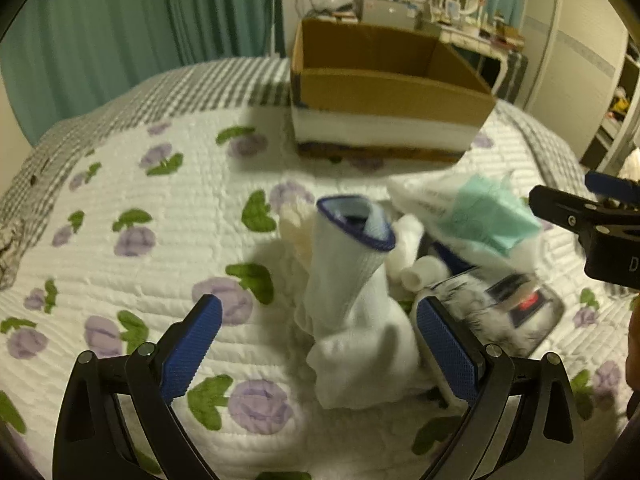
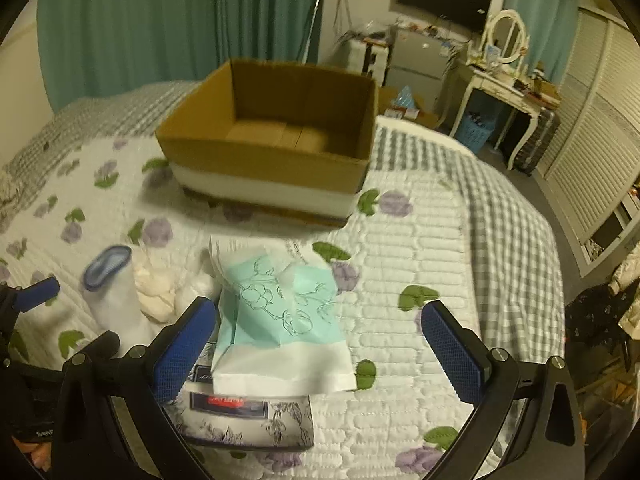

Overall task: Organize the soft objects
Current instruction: 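Grasp the white sock with the left tool while the right tool grasps the mint towel pack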

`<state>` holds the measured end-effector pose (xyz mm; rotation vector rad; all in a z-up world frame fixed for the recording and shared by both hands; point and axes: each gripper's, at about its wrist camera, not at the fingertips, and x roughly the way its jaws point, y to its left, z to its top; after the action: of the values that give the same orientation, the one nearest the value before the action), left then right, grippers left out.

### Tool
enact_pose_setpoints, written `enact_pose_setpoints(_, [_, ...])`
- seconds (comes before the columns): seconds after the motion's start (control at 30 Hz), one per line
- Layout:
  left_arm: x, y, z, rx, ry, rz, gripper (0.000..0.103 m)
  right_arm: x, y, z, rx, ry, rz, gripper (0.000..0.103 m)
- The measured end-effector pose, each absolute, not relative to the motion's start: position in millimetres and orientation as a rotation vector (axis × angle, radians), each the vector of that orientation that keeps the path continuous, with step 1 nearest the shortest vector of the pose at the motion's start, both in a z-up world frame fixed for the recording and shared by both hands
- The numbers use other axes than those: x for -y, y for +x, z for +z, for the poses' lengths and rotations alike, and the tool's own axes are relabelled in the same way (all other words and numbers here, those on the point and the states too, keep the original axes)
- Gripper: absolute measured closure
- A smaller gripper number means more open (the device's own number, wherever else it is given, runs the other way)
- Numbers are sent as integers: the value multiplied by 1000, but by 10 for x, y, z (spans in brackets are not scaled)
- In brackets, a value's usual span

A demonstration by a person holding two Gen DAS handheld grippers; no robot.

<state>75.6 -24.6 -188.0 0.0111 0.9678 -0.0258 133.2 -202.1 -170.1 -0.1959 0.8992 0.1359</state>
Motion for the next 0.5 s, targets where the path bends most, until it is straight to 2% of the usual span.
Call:
enact_pose_setpoints(0.4, [159,967,-2274,-1038,-127,-43,6,2007,1722,-2368,-1048,-151,170,0])
enact_pose_setpoints(0.43, [151,959,-2296,-1038,-147,-56,10,1994,1728,-2412,-1055,-153,171,0])
enact_pose_setpoints(0.5, [184,935,-2286,-1034,-140,-90,34,1964,1717,-2456,-1058,-154,180,0])
